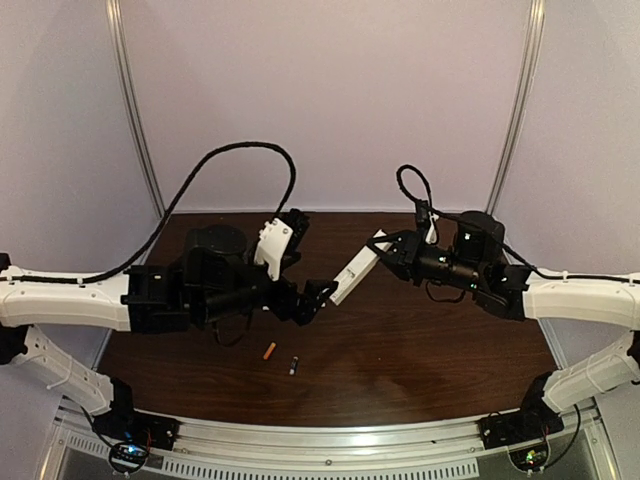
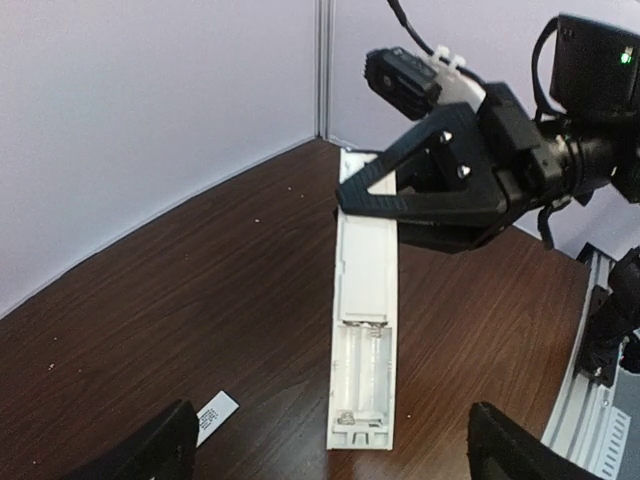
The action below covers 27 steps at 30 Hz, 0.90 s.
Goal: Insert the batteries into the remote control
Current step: Pass from the left arm to the right, then move the battery to the center of the board.
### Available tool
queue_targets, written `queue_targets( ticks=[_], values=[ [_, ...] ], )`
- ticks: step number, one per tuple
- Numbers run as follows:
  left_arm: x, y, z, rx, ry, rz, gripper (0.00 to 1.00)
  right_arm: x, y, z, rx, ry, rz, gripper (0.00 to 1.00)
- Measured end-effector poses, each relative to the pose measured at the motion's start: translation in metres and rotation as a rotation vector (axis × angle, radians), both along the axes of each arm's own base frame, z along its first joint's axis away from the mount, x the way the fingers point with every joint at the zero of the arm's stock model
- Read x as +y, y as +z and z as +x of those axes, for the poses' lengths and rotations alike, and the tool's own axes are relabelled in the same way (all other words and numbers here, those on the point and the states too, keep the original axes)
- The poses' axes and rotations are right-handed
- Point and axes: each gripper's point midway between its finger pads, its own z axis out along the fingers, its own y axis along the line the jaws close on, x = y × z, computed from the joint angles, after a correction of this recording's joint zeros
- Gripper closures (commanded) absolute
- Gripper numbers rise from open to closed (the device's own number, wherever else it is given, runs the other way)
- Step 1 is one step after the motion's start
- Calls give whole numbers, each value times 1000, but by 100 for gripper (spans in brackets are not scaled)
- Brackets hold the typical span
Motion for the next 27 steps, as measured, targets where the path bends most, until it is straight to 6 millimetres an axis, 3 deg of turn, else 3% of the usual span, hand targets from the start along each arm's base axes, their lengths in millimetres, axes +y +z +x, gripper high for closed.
queue_targets(
  ticks=[4,7,9,12,18,22,27],
  values=[
    [25,27,-1,25,28,-78,3,-11,-3,-3,-20,13,-25,85],
    [48,29,11,84,73,-105,3,-14,2,-10,-60,47,-46,85],
    [66,15,21,139,109,-98,3,-12,4,-17,-86,84,-57,85],
    [89,-21,28,238,159,-36,3,-9,3,-24,-111,135,-73,83],
    [99,-78,7,409,134,104,4,-3,-8,-37,-130,230,-123,83],
    [103,-111,-4,499,126,179,13,-1,-21,-43,-121,278,-172,84],
    [111,-139,-12,566,135,269,32,-3,-30,-47,-117,300,-208,88]
  ],
)
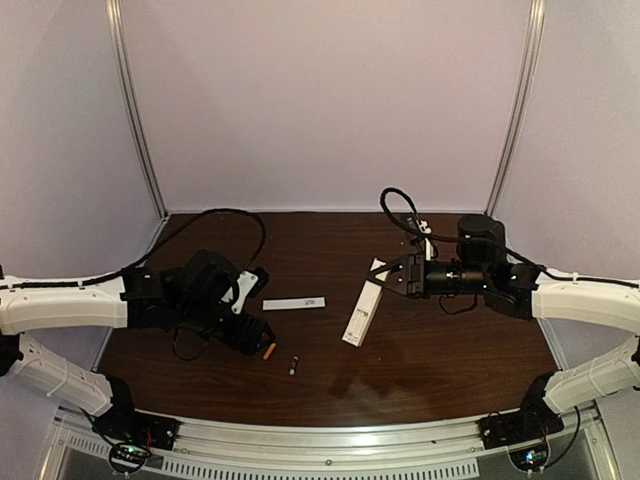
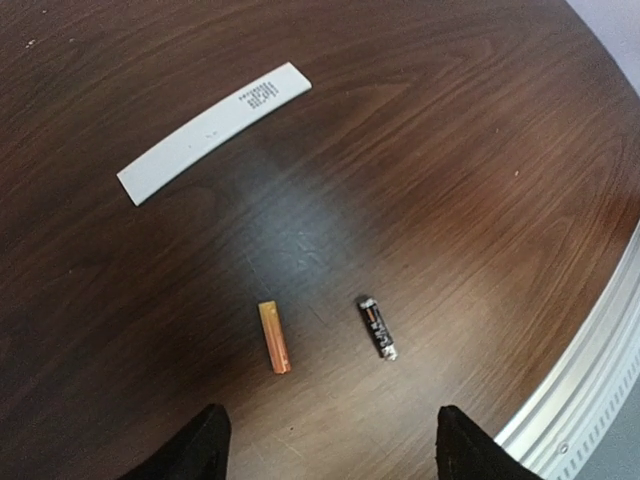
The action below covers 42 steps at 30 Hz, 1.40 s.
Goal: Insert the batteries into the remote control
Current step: Move the battery to the center of the board.
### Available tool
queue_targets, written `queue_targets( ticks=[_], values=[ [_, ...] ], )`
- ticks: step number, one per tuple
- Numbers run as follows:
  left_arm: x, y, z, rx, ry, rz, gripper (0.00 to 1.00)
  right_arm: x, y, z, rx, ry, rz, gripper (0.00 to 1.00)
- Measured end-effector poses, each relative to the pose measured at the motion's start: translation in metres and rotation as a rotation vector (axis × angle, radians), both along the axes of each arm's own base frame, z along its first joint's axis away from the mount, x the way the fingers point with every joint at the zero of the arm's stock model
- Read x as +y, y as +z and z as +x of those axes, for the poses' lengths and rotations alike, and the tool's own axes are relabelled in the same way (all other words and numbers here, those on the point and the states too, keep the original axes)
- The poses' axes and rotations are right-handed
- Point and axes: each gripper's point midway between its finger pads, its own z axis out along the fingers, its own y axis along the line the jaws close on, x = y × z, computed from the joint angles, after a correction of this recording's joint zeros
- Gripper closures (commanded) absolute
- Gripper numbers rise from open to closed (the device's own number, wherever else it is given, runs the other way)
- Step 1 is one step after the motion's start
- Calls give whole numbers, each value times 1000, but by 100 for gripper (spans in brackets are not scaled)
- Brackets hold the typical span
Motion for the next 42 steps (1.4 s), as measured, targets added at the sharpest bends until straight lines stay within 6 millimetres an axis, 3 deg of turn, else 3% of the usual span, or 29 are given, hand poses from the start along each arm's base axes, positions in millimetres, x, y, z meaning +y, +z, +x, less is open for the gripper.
queue_targets(
  ticks=[4,8,16,24,35,42],
  values=[
    [-3,-27,-9,90,-39,70,46,-3,-5,2,8,-8,-16,89],
    [-7,-48,-16,160,-72,129,48,-9,-15,6,25,-26,-33,89],
    [-12,-49,-8,160,-58,179,54,-19,-31,7,55,-46,-64,90],
    [-1,-78,-3,209,-49,323,60,-23,-34,7,60,-50,-63,90],
    [-3,-101,13,254,-112,419,64,-32,-37,4,65,-53,-57,91],
    [-8,-110,22,283,-148,440,76,-36,-29,5,50,-54,-38,91]
  ],
)
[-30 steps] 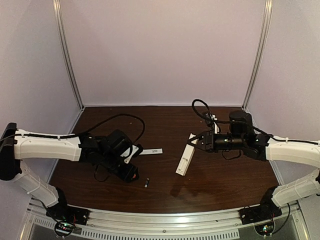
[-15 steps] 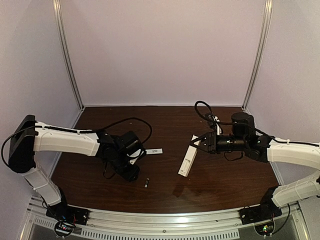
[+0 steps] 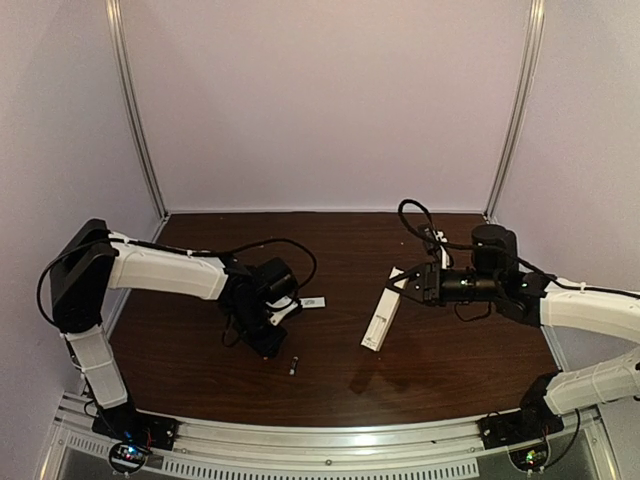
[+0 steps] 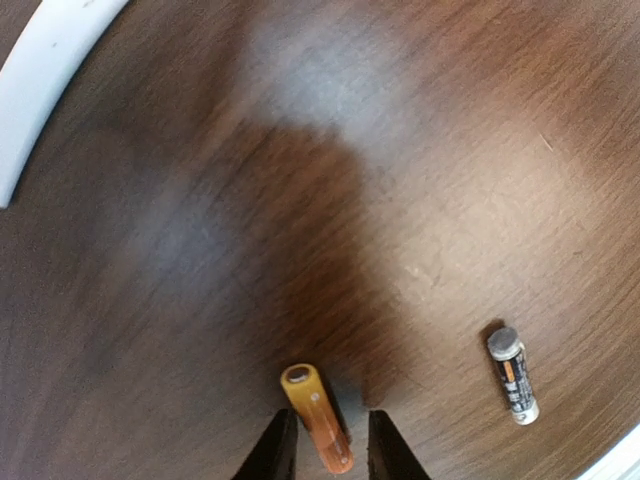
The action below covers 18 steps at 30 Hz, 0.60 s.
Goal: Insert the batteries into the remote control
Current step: Move the battery to the center of the board.
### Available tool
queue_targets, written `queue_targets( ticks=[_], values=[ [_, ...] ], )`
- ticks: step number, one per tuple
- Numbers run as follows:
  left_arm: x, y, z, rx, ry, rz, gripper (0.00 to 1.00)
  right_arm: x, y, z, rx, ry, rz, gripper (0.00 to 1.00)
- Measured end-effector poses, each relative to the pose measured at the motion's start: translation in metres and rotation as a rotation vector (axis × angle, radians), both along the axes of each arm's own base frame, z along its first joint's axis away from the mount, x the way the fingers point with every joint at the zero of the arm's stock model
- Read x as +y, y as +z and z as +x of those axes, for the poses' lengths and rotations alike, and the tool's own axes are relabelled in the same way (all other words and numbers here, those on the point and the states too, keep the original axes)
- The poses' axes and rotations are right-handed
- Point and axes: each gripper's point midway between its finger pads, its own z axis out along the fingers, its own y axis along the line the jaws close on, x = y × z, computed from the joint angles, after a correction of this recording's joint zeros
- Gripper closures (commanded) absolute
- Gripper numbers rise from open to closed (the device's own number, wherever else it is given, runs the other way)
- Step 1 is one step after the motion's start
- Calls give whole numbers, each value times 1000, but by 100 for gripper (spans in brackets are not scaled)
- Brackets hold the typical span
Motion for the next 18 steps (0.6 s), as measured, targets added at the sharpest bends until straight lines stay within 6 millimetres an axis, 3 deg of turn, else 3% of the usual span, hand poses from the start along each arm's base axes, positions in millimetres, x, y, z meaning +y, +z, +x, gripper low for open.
queue_targets(
  ticks=[7,13,18],
  values=[
    [-6,-6,3,22,-103,22,96,-6,3,3,-5,-9,11,91],
    [-16,-6,14,0,-234,47,97,-10,1,4,0,-9,16,92],
    [-28,-6,31,-54,-376,73,91,-11,4,5,-7,-6,26,92]
  ],
)
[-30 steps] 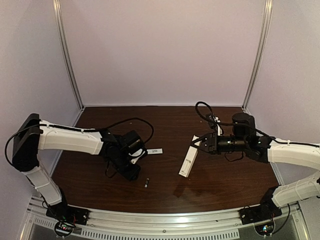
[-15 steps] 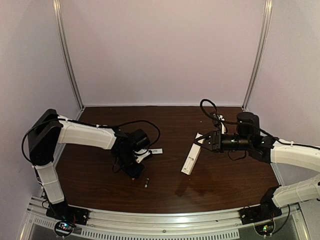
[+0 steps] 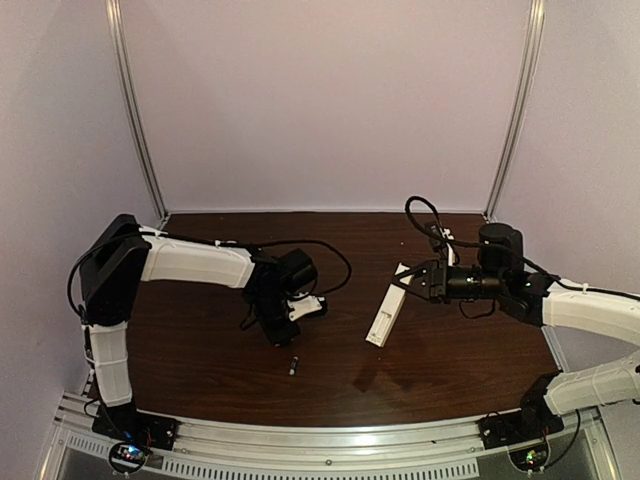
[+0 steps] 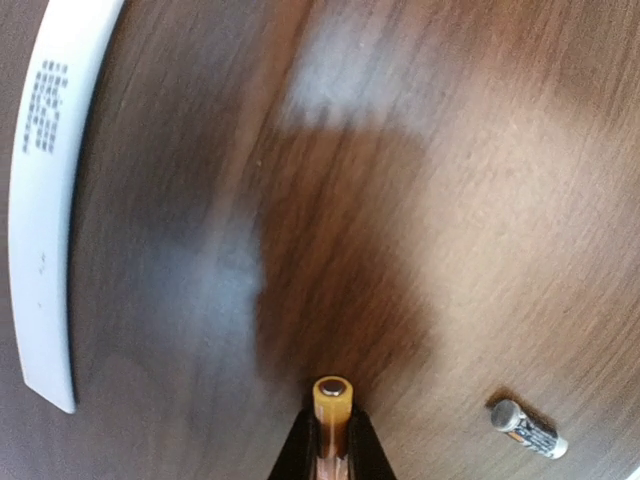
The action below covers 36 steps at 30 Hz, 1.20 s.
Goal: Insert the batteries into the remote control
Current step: Move the battery to the center of the board.
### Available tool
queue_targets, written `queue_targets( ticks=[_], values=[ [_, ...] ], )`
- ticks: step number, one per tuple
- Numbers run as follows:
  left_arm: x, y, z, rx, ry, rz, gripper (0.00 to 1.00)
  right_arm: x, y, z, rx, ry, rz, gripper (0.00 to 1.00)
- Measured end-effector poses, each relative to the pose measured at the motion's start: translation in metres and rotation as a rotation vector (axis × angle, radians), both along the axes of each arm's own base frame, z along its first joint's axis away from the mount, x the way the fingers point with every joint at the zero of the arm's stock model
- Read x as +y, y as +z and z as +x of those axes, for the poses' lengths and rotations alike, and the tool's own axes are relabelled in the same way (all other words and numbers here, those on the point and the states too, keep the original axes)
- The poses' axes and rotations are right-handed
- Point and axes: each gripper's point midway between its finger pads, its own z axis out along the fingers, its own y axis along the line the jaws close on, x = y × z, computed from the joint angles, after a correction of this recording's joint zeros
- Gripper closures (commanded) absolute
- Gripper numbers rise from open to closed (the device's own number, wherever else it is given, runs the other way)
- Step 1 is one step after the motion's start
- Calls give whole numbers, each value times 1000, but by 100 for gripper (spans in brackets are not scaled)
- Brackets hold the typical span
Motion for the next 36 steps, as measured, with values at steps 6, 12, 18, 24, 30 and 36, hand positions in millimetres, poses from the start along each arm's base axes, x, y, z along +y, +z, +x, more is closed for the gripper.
queue_targets(
  ticks=[6,12,18,24,30,36],
  values=[
    [-2,-1,9,-43,-101,27,68,-1,1,1,0,1,5,92],
    [1,1,16,-77,-105,45,53,-2,1,1,1,4,7,92],
    [10,2,16,-103,-70,58,47,-1,3,1,-3,6,14,92],
    [29,2,12,-105,-10,68,47,-1,4,0,-6,11,18,92],
    [46,2,23,-102,66,73,48,-1,5,1,-7,11,19,92],
    [53,3,36,-117,111,67,48,-1,4,1,-6,10,18,92]
  ],
)
